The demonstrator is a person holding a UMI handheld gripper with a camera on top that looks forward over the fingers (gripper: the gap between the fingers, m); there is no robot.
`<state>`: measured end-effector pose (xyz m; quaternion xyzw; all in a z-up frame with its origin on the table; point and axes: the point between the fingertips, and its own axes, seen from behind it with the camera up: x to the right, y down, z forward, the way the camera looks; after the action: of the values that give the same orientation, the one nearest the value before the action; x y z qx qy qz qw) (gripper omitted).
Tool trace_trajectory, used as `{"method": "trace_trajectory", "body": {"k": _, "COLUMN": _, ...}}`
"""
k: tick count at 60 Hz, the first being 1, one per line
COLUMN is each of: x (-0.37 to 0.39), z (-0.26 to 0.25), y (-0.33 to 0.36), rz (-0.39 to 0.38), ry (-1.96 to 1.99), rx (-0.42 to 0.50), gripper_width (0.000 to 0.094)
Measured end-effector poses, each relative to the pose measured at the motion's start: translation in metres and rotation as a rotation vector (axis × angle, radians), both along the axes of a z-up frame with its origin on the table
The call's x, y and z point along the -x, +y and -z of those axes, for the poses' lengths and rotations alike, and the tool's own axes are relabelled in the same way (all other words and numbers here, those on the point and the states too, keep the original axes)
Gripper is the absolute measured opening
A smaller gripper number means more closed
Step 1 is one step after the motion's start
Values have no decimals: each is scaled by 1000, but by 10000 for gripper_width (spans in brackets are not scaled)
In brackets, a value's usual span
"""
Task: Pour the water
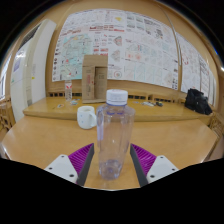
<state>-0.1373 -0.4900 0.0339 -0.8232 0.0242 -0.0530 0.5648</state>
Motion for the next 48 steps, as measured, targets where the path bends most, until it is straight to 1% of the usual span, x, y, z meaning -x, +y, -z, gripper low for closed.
{"method": "trace_trajectory", "body": {"k": 3, "x": -1, "z": 2, "y": 14, "rz": 4, "ry": -3, "rx": -12, "gripper_width": 693}}
{"method": "trace_trajectory", "body": {"k": 4, "x": -2, "z": 2, "y": 17, "rz": 6, "ry": -3, "rx": -17, "gripper_width": 658}}
{"method": "trace_trajectory", "body": {"k": 6, "x": -4, "z": 2, "y": 22, "rz": 11, "ry": -5, "rx": -28, "gripper_width": 549}}
{"method": "trace_trajectory", "body": {"k": 7, "x": -7, "z": 5, "y": 26, "rz": 8, "ry": -3, "rx": -42, "gripper_width": 518}}
{"method": "trace_trajectory", "body": {"k": 8, "x": -6, "z": 4, "y": 27, "rz": 6, "ry": 0, "rx": -49, "gripper_width": 515}}
{"method": "trace_trajectory", "body": {"k": 13, "x": -3, "z": 0, "y": 28, "rz": -5, "ry": -14, "rx": -50, "gripper_width": 435}}
{"method": "trace_trajectory", "body": {"k": 14, "x": -3, "z": 0, "y": 28, "rz": -4, "ry": -18, "rx": -50, "gripper_width": 407}}
{"method": "trace_trajectory", "body": {"k": 18, "x": -7, "z": -2, "y": 28, "rz": 8, "ry": -37, "rx": -54, "gripper_width": 342}}
{"method": "trace_trajectory", "body": {"k": 19, "x": -8, "z": -3, "y": 27, "rz": 13, "ry": -45, "rx": -53, "gripper_width": 306}}
{"method": "trace_trajectory", "body": {"k": 20, "x": -12, "z": -5, "y": 27, "rz": 25, "ry": -55, "rx": -55, "gripper_width": 304}}
{"method": "trace_trajectory", "body": {"k": 21, "x": -19, "z": -7, "y": 26, "rz": 39, "ry": -66, "rx": -55, "gripper_width": 283}}
{"method": "trace_trajectory", "body": {"k": 29, "x": -64, "z": -35, "y": 23, "rz": 120, "ry": -183, "rx": -43, "gripper_width": 280}}
{"method": "trace_trajectory", "body": {"k": 31, "x": -72, "z": -51, "y": 26, "rz": 153, "ry": -222, "rx": -38, "gripper_width": 281}}
{"method": "trace_trajectory", "body": {"k": 37, "x": -115, "z": -104, "y": 44, "rz": 204, "ry": -407, "rx": -60, "gripper_width": 281}}
{"method": "trace_trajectory", "body": {"k": 39, "x": -134, "z": -122, "y": 54, "rz": 208, "ry": -480, "rx": -70, "gripper_width": 281}}
{"method": "trace_trajectory", "body": {"k": 44, "x": -152, "z": -177, "y": 82, "rz": 224, "ry": -684, "rx": -87, "gripper_width": 282}}
{"method": "trace_trajectory", "body": {"k": 48, "x": -162, "z": -220, "y": 113, "rz": 215, "ry": -863, "rx": -126, "gripper_width": 283}}
